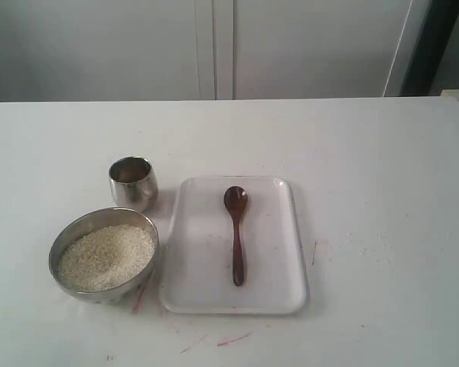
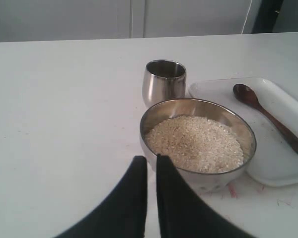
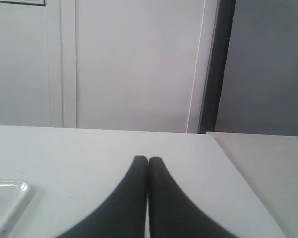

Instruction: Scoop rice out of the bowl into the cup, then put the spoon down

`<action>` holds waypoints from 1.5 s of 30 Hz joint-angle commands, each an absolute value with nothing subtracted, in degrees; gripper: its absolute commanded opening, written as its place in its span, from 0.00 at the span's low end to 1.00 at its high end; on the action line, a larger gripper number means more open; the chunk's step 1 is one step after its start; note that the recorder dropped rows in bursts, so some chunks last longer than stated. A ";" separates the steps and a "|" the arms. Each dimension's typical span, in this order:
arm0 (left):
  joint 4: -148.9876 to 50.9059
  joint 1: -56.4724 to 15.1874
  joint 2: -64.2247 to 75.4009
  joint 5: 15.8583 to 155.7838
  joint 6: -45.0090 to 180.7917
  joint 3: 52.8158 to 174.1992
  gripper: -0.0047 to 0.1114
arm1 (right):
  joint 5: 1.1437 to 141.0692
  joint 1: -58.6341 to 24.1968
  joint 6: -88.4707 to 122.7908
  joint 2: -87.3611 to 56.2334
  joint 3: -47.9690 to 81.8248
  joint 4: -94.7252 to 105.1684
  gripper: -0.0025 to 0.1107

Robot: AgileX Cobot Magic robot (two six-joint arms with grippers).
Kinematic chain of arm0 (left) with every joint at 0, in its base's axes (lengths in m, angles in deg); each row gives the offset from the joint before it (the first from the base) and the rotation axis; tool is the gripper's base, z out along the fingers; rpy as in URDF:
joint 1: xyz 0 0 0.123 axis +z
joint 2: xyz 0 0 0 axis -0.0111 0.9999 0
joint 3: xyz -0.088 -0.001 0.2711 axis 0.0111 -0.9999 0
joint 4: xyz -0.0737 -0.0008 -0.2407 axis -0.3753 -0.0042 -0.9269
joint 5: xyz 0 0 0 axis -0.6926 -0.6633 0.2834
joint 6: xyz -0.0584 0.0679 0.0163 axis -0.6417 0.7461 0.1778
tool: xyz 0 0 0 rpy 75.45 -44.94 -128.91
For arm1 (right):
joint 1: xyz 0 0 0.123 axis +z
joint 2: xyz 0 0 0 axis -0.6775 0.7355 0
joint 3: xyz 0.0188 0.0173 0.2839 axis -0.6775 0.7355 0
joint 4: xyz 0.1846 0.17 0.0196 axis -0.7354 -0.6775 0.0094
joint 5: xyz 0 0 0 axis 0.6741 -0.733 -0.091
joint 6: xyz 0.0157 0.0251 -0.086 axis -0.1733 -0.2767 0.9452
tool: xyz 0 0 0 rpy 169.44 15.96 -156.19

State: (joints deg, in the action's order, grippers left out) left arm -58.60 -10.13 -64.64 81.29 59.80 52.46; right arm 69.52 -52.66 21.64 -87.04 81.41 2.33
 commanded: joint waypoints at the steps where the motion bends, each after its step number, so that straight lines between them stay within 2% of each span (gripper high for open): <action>1: -59.17 -10.45 -64.22 81.45 59.81 52.82 0.16 | 66.20 -52.39 21.34 -87.36 81.82 13.41 0.02; 9: -59.17 -10.45 -64.22 81.45 59.81 52.82 0.16 | 60.81 -52.39 21.11 -87.36 81.82 13.79 0.02; 17: -59.17 -10.45 -64.22 81.45 59.81 52.82 0.16 | 51.05 -52.39 21.11 -87.36 81.82 4.75 0.02; 45: -59.17 -10.45 -64.22 81.45 59.81 52.82 0.16 | 51.16 -52.39 21.11 -87.36 81.82 4.75 0.02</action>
State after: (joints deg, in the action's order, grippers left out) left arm -58.60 -10.13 -64.64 81.29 59.80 52.46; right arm 51.17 -52.66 21.43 -87.04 81.41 5.22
